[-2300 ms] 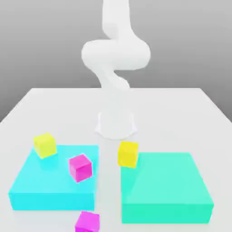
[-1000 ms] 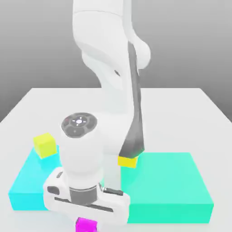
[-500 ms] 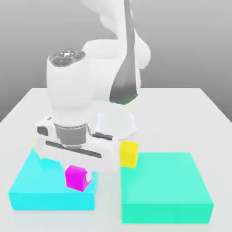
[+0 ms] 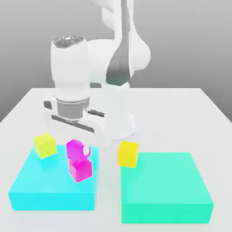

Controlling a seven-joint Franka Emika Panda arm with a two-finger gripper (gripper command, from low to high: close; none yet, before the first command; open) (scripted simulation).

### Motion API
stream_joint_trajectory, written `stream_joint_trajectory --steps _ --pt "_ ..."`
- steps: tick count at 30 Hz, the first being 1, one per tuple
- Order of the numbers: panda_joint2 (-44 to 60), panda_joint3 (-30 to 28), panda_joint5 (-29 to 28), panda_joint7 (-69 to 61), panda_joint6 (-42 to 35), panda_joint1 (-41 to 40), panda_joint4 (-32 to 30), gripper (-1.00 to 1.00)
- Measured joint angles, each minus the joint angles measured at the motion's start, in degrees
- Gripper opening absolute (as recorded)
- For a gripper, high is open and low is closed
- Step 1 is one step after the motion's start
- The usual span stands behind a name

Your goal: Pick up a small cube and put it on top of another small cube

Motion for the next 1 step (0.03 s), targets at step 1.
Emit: stream_joint_trajectory --steps 1 --pt "0.0 0.0 0.0 0.0 0.0 0.0 0.0 1.0"
